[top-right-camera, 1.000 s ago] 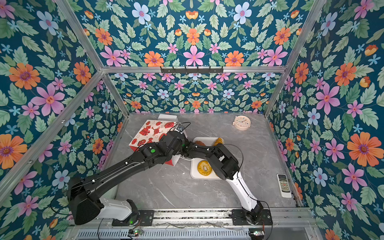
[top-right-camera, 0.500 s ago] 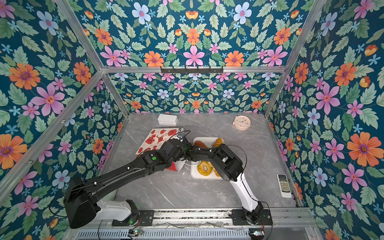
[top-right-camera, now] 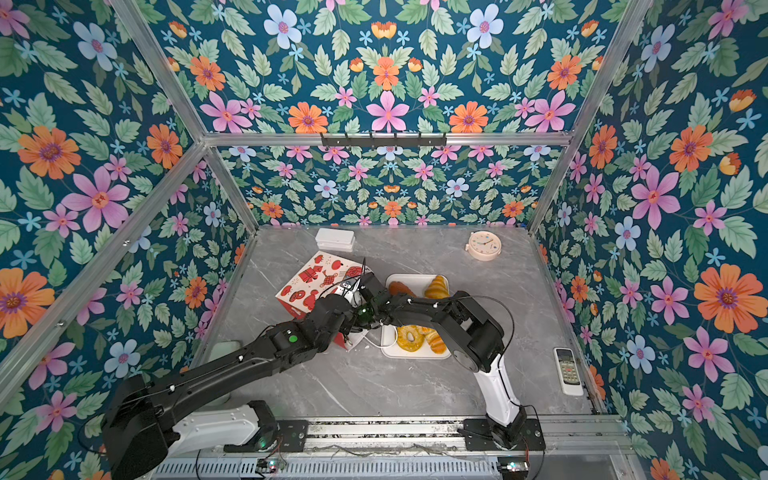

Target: Take the fake bread out of the paper bag

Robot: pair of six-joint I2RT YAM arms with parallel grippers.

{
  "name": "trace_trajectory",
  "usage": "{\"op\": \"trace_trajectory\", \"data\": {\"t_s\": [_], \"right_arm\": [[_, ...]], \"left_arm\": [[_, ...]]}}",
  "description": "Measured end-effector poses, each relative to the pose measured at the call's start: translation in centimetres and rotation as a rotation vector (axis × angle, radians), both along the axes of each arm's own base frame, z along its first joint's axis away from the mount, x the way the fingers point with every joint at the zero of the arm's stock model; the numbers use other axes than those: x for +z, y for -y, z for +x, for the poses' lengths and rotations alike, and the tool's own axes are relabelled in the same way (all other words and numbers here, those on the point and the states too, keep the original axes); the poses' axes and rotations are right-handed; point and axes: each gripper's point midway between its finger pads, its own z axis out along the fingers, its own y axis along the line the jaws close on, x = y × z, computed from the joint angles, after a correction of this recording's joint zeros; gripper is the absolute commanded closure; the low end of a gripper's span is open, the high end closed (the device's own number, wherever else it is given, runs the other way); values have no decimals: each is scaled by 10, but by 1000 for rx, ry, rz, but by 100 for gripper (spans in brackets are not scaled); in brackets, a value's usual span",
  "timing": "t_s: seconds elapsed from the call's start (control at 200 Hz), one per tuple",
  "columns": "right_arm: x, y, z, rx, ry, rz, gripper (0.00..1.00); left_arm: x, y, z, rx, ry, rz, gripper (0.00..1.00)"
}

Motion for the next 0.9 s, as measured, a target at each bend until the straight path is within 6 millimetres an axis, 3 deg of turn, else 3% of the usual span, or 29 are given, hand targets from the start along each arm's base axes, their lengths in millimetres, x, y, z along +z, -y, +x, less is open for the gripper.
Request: {"op": "trace_trajectory", "data": {"t_s": [0.28, 0.68, 0.9], "right_arm": [[-2, 35, -30, 2, -39, -63, 96], [7, 79, -43, -91, 4, -178, 93], [1, 88, -51, -84, 7, -181, 75]], "left_arm": [[-3, -11, -18, -30, -10, -57, 97], [0, -9, -24, -59, -34, -64, 97], [5, -6, -22, -63, -36, -66, 97]]}}
